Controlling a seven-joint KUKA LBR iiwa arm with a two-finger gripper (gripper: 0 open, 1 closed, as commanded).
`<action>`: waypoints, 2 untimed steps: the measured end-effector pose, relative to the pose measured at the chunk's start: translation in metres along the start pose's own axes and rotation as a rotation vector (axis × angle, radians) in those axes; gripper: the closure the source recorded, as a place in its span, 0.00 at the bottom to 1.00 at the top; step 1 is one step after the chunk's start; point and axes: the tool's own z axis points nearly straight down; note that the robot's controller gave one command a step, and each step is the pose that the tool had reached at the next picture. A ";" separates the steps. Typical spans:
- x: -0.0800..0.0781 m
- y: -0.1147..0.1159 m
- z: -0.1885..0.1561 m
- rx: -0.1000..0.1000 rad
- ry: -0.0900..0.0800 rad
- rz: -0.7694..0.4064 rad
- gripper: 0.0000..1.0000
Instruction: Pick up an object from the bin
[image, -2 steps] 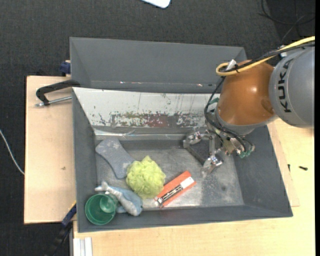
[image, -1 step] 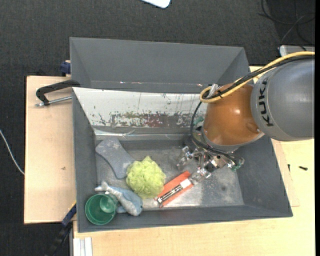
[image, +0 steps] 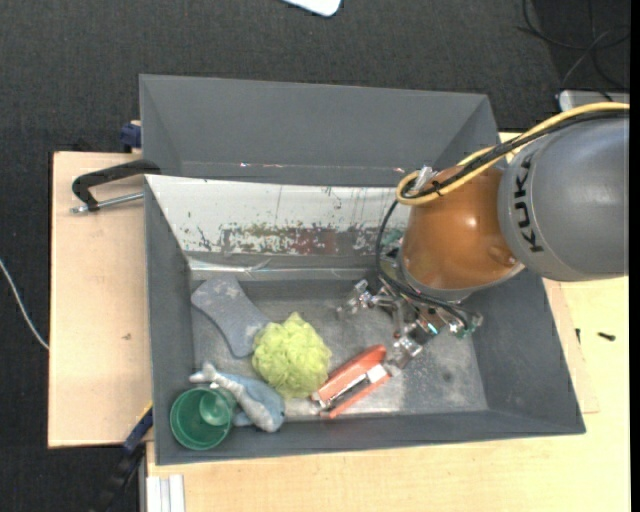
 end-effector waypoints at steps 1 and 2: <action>0.011 0.006 0.015 -0.016 0.025 0.000 1.00; 0.011 0.006 0.015 -0.016 0.025 0.000 1.00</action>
Offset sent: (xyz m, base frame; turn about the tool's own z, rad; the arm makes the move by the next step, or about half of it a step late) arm 0.0000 0.0000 0.0000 0.0000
